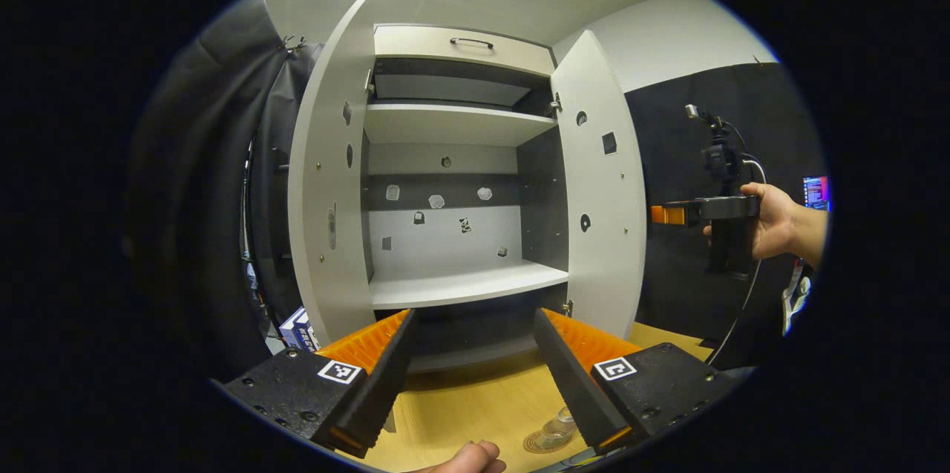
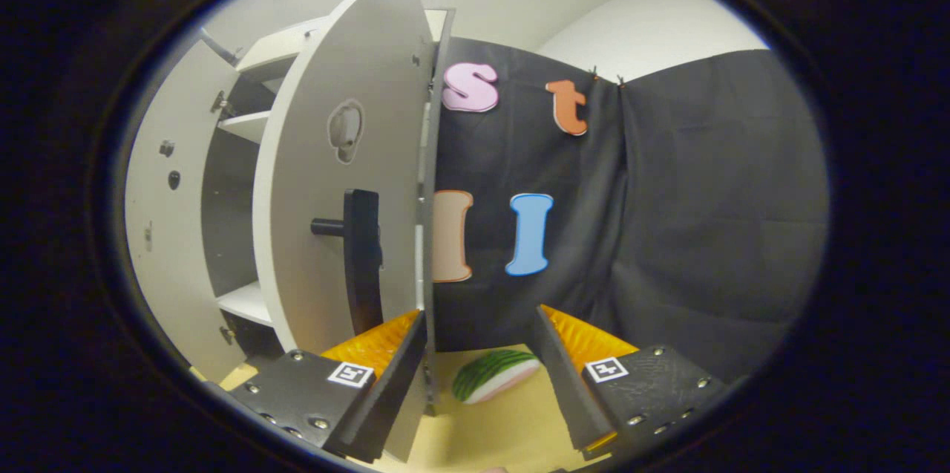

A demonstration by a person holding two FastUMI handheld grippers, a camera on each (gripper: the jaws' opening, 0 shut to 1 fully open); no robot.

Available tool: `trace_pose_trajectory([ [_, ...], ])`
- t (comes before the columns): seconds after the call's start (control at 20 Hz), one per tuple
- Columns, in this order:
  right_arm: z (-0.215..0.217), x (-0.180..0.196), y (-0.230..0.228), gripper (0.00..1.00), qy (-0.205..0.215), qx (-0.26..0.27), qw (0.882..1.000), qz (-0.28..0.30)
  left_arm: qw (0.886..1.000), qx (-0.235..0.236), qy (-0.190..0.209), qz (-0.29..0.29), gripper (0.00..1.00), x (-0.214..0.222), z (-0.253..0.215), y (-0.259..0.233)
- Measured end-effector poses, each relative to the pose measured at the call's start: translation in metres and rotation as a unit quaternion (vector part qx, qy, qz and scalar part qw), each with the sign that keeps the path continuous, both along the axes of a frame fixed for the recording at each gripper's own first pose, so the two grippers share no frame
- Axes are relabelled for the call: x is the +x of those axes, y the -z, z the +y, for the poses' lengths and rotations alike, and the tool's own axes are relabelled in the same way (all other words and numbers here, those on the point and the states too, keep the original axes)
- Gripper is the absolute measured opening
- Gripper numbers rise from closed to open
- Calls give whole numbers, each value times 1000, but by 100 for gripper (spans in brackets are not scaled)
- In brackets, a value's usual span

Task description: Grasp the bottle in the cabinet with the left hand and place it on the coaster, then close the right door with the right hand and the left door with the left hand.

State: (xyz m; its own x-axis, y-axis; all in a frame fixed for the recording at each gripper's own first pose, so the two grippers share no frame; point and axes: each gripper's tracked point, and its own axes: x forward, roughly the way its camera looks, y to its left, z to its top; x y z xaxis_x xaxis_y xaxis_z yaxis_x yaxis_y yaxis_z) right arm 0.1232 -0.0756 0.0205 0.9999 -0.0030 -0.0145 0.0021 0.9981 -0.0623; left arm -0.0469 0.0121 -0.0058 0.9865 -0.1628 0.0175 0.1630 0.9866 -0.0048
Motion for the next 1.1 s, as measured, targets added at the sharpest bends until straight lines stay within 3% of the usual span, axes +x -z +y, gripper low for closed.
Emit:
trace_pose_trajectory([
  [0.3,28,8,-4,89,0,9,1000,-3,1000,-29,-2,-7,98,-2,16,0],
  [0.7,73,17,-3,85,-17,10,1000,-7,999,-7,-31,-6,98,-8,60,5],
  [0.95,105,15,11,96,-39,-2,999,0,998,-8,-62,0,98,-12,96,8],
  [1.1,113,6,22,92,-43,-17,999,0,997,-3,-79,-4,98,-12,118,1],
])
